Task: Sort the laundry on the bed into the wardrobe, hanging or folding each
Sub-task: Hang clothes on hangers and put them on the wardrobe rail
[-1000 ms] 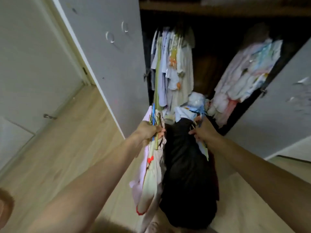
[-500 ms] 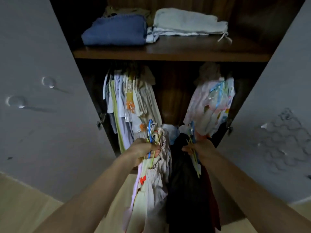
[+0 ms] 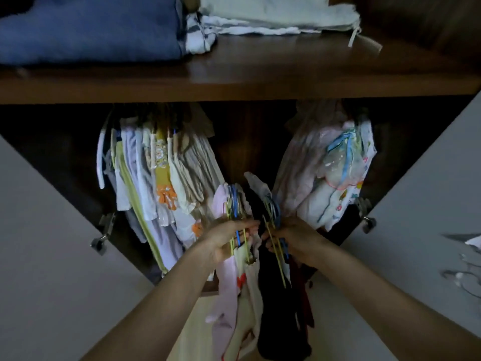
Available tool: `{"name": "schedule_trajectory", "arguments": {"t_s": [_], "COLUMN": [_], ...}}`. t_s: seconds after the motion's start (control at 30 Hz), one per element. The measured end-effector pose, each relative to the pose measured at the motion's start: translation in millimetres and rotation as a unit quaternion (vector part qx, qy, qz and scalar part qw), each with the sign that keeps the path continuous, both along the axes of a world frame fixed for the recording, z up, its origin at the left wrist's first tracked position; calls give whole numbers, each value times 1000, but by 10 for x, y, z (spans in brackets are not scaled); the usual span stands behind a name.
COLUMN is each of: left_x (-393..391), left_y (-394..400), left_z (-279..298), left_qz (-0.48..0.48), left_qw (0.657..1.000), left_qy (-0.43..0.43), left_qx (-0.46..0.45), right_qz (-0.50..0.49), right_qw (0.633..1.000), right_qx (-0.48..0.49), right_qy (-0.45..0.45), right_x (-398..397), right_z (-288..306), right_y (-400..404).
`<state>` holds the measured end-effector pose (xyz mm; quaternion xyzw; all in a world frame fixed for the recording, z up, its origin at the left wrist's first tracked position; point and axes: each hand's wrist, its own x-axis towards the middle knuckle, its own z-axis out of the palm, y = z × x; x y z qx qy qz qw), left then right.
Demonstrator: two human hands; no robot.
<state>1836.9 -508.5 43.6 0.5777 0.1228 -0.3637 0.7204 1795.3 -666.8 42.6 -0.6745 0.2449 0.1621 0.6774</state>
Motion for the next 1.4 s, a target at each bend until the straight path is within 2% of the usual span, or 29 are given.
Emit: {"name": "schedule_trajectory", "arguments": {"t_s": [0.17, 0.3, 0.5, 0.63, 0.7, 0.77, 0.83, 0.9, 0.97, 1.07, 1.2, 1.3, 1.4], "left_x": [493, 786, 1266, 1690, 1893, 2088, 2272, 2404, 2502, 2554, 2599, 2581, 2550], "left_y": [-167, -412, -709, -971, -1027, -1067, -1155, -1249, -1318, -1414, -1489, -1531, -1527], "left_z": [-152, -315, -750, -1326, -1600, -1706, -1840, -1894, -1909, -1846, -1694, -1578, -1489], "left_qz": [-15, 0, 2, 85, 54, 2, -7, -1, 4, 2, 25, 39, 41], "left_qw": [999, 994, 979, 959, 960, 971, 967, 960, 952, 944, 937, 939, 939], "left_qy": [-23, -91, -138, -156, -168, -157, -173, -210, -246, -265, -283, -289, -293], "left_qx": [-45, -62, -147, -221, -219, -182, -189, -185, -181, -194, -201, -183, -174], "right_qz": [-7, -36, -64, -16, -22, -53, -81, -80, -64, -57, -28, -80, -94], "right_qw": [988, 974, 958, 943, 930, 926, 918, 905, 889, 854, 795, 796, 785], "right_qx": [-135, -172, -139, -152, -159, -123, -80, -79, -122, -268, -483, -511, -534], "right_qy": [-79, -146, -243, -296, -331, -354, -381, -411, -436, -442, -366, -313, -301], "right_x": [427, 698, 1132, 1496, 1677, 1848, 1980, 2070, 2091, 2034, 1907, 1784, 1723], "right_z": [-167, -314, -665, -1025, -1260, -1399, -1586, -1722, -1838, -1999, -2104, -2084, -2154], "right_y": [23, -109, -460, -633, -687, -724, -767, -848, -921, -1048, -1148, -1127, -1021]}}
